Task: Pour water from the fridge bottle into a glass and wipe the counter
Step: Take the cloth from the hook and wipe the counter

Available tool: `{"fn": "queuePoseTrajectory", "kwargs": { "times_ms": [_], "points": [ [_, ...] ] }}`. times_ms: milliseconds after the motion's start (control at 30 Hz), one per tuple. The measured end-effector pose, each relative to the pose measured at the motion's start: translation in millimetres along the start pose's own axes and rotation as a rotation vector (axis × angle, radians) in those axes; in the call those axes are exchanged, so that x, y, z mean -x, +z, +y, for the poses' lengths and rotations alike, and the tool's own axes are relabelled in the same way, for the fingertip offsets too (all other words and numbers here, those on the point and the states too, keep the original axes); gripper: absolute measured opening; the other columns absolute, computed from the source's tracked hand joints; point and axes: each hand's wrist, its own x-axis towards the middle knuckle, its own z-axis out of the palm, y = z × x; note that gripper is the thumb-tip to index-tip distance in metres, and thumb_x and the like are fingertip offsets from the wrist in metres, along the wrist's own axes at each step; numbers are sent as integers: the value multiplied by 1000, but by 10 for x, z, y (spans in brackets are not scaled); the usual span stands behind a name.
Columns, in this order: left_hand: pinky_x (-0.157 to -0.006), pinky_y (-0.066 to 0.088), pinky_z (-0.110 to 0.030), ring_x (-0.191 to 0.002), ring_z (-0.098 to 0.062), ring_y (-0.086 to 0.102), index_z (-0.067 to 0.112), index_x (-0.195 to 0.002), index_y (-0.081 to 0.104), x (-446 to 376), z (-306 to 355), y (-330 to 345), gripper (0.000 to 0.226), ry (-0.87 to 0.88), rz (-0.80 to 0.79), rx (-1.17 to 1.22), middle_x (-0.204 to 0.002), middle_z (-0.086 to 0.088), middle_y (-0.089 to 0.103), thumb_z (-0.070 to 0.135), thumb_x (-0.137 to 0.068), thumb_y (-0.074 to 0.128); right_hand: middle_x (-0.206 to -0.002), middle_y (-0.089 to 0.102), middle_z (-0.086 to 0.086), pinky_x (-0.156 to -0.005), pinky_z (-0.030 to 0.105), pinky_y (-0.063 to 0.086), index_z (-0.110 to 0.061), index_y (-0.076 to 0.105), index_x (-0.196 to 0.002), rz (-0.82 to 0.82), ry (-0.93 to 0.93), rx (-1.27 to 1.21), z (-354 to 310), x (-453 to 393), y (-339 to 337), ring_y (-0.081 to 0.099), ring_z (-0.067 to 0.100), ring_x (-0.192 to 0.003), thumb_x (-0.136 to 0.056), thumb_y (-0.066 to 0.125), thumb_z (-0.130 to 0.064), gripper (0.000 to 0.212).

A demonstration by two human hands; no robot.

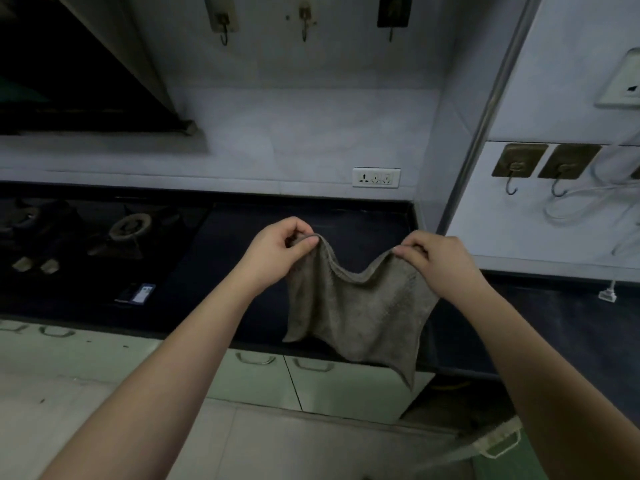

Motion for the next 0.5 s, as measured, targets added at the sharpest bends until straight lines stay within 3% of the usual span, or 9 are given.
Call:
{"fn": "queuePoseTrajectory", "kwargs": {
  "times_ms": [267, 500],
  "points": [
    [-69, 47, -22, -75, -4, 59, 28, -83, 65, -427, 2, -105, 9, -18, 41, 38, -82, 5, 67, 23, -90, 69, -83, 67, -6, -63, 2, 39, -27, 65, -86, -5, -15, -199, -32, -614, 68, 58, -1, -77, -91, 63, -39, 13],
    [-72, 47, -27, -77, -9, 58, 22, -85, 65, -758, -111, -350, 6, -24, 100, 19, -90, -12, 68, 22, -90, 69, -87, 63, -15, -63, -3, 34, -28, 64, -97, 28, -50, -287, -160, -1020, 157, 54, -19, -75, -93, 63, -26, 5]
  ]
}}
